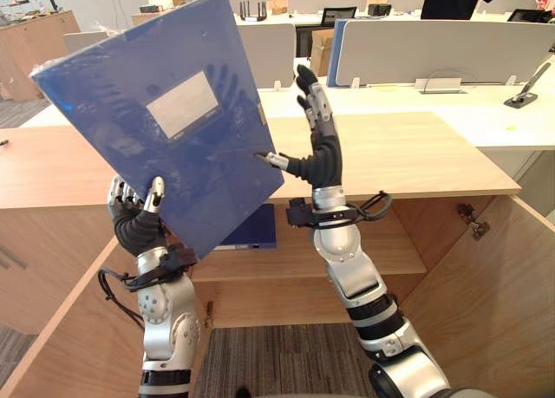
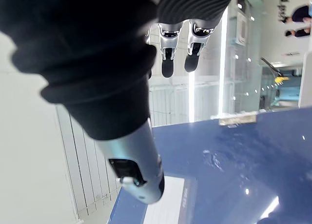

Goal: Walk over to the cabinet, pick up the folder, carry it to the office cabinet, place the folder inside the office cabinet, then close the office cabinet door

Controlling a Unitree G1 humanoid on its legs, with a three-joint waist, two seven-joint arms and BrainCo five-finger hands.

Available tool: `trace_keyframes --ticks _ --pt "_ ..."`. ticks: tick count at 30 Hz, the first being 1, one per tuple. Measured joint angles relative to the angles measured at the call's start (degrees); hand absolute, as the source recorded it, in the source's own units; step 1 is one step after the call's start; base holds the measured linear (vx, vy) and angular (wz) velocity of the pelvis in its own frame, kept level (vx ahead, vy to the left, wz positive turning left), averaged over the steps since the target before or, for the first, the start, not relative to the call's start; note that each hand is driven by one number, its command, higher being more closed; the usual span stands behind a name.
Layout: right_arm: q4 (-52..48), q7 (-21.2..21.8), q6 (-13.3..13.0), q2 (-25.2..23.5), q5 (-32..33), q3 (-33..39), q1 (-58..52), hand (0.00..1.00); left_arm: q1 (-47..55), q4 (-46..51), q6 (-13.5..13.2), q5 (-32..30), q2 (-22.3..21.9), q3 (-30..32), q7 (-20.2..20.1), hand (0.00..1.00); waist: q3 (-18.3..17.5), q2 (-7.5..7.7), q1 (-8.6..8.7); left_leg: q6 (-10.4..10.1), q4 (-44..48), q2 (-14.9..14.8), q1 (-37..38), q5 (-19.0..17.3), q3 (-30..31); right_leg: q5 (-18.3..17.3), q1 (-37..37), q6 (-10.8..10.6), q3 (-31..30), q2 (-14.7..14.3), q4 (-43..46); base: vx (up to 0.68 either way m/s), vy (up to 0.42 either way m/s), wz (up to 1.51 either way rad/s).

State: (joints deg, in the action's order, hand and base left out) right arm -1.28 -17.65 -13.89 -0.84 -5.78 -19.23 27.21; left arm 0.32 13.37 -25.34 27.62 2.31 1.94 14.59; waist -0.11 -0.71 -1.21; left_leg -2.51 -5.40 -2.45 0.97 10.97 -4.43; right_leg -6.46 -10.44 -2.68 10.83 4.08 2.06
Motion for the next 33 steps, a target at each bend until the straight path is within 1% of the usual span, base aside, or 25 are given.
trace_keyframes --ticks 1,4,5,7,10,14,17,20,22,24,25,26,27,28,29,30,31,32,33 --pt "0.6 1.0 -0.3 0.0 2.9 -0.1 0.0 0.0 0.0 0.0 0.0 1.0 0.0 0.0 -0.9 1.0 0.0 0.0 0.0 0.0 0.0 0.0 0.0 0.0 0.0 0.0 0.0 0.0 0.0 0.0 0.0 0.0 0.0 0.0" --pt "4.8 4.9 -0.7 0.0 15.2 0.0 0.0 0.0 0.0 0.1 -0.2 5.7 0.1 0.0 -6.1 1.0 0.0 0.01 -0.03 0.0 0.0 0.0 -0.1 0.0 0.1 0.0 0.0 0.0 0.1 0.0 0.0 0.0 0.0 0.0" --pt "5.7 5.4 -0.7 0.0 16.8 0.1 0.0 0.0 0.0 0.1 -0.2 6.5 0.2 0.0 -6.9 1.0 0.0 0.02 -0.04 0.0 0.0 0.0 -0.1 0.0 0.1 0.0 0.0 0.0 0.1 0.0 -0.1 0.0 0.0 0.0" --pt "8.3 7.4 -0.8 0.5 24.7 0.7 0.5 0.0 0.0 0.1 -0.1 9.9 0.5 0.2 -10.2 1.0 0.0 0.03 -0.11 0.0 0.0 0.1 -0.3 0.0 0.3 0.0 0.0 0.0 0.3 0.0 -0.2 0.0 0.0 0.04" --pt "12.4 8.5 -0.6 2.4 30.4 1.9 3.8 0.0 -0.2 0.1 -0.1 13.0 1.6 0.1 -12.7 1.0 0.0 0.04 -0.35 0.0 0.0 0.1 -0.4 0.0 0.4 0.1 0.0 0.0 0.4 0.0 -0.4 0.0 0.0 0.01" --pt "17.2 8.7 -0.4 4.6 33.3 2.6 10.7 0.0 -1.7 0.1 0.1 14.9 3.1 -0.7 -15.4 1.0 0.0 0.06 -0.62 0.0 0.2 0.1 -0.9 0.1 0.5 0.4 0.3 0.0 0.4 -0.2 -0.8 0.0 0.0 0.0" --pt "19.8 9.0 -0.3 5.6 34.5 2.6 15.5 0.0 -2.9 0.1 0.1 17.4 4.0 -0.7 -16.2 1.0 0.0 0.05 -0.74 0.0 0.2 0.1 -0.9 0.1 0.5 0.4 0.3 0.0 0.4 -0.1 -0.8 0.0 0.0 0.0" --pt "21.9 10.9 -0.4 7.3 37.0 2.0 18.9 0.0 -3.8 0.0 0.1 19.6 5.7 -1.0 -16.5 1.0 0.0 0.06 -1.05 0.0 0.2 -0.4 -1.0 0.1 0.5 0.5 0.4 0.0 0.3 -0.2 -0.9 0.0 0.0 0.0" --pt "23.9 13.7 -0.2 10.7 40.4 -0.9 22.2 0.0 -4.1 -0.6 -0.1 21.6 8.9 -1.7 -17.2 1.0 0.0 0.06 -1.19 -0.1 0.0 -0.7 -1.3 0.1 0.5 0.7 0.6 0.2 0.2 -0.3 -1.2 0.0 0.001 -0.02" --pt "24.5 17.4 0.9 15.9 43.7 -5.7 25.2 0.0 -4.2 -2.3 -0.5 23.0 11.9 -1.9 -18.5 1.0 0.0 0.11 -1.35 -0.2 0.0 -0.9 -1.5 0.2 0.5 1.1 0.6 0.4 0.1 -0.7 -1.7 0.0 0.0 0.0" --pt "24.5 20.2 1.6 19.7 46.0 -9.5 27.5 0.0 -4.2 -3.4 -0.6 23.9 14.0 -2.5 -19.4 1.0 0.0 0.12 -1.44 -0.3 0.0 -1.0 -1.7 0.3 0.5 1.2 0.6 0.6 0.0 -0.9 -2.0 0.0 0.0 0.0" --pt "24.5 21.5 2.0 21.6 47.2 -11.6 28.7 0.0 -4.2 -3.9 -0.6 24.2 15.0 -2.9 -20.0 1.0 -0.1 0.14 -1.45 -0.4 0.0 -1.0 -1.8 0.3 0.5 1.3 0.6 0.6 0.0 -1.0 -2.1 0.0 0.0 0.0" --pt "24.5 24.2 2.7 24.5 49.1 -14.7 30.6 0.0 -4.2 -4.9 -0.6 24.4 16.5 -3.6 -21.0 1.0 -0.1 0.15 -1.45 -0.5 0.0 -1.4 -1.9 0.4 0.5 1.5 0.6 0.8 0.0 -1.2 -2.5 0.0 0.0 0.0" --pt "24.5 26.6 3.1 26.6 50.4 -17.1 32.0 0.0 -4.2 -5.4 -0.7 24.8 17.8 -4.6 -21.9 1.0 -0.1 0.2 -1.48 -0.6 0.0 -1.6 -2.1 0.4 0.5 1.7 0.6 0.9 0.0 -1.4 -2.7 0.01 -0.027 -0.04" --pt "24.5 27.3 3.2 27.5 51.3 -18.0 32.4 0.0 -4.2 -5.6 -0.7 24.9 18.4 -4.9 -22.0 1.0 -0.1 0.23 -1.51 -0.6 0.0 -1.7 -2.1 0.4 0.5 1.8 0.6 0.9 0.0 -1.6 -2.7 0.0 0.0 0.0" --pt "24.5 28.8 3.6 29.4 52.8 -19.8 33.3 0.0 -4.2 -6.2 -0.7 25.0 19.2 -5.3 -22.5 1.0 -0.1 0.23 -1.66 -0.8 0.0 -1.8 -2.3 0.5 0.5 1.9 0.7 1.0 0.0 -1.8 -2.8 0.0 0.0 0.0" --pt "24.5 30.6 4.0 31.5 55.2 -22.4 34.5 0.0 -4.2 -6.8 -0.8 25.0 19.8 -5.4 -23.3 1.0 -0.1 0.26 -1.7 -0.9 0.0 -2.0 -2.4 0.5 0.5 2.0 0.8 1.2 0.0 -2.1 -3.0 0.0 0.0 0.0" --pt "24.4 31.4 4.2 32.6 56.8 -23.7 35.1 0.0 -4.2 -7.1 -0.8 25.2 20.3 -5.6 -23.6 1.0 -0.1 0.26 -1.73 -1.0 0.0 -2.2 -2.6 0.6 0.5 2.1 0.9 1.3 0.0 -2.2 -3.1 0.0 0.0 0.0" --pt "24.4 32.8 4.7 34.4 59.2 -25.6 36.4 0.0 -4.2 -7.5 -0.8 25.9 21.6 -6.4 -24.0 1.0 -0.1 0.27 -1.79 -1.2 0.0 -2.5 -2.9 0.7 0.5 2.2 1.1 1.5 0.0 -2.5 -3.3 0.01 -0.031 -0.04"
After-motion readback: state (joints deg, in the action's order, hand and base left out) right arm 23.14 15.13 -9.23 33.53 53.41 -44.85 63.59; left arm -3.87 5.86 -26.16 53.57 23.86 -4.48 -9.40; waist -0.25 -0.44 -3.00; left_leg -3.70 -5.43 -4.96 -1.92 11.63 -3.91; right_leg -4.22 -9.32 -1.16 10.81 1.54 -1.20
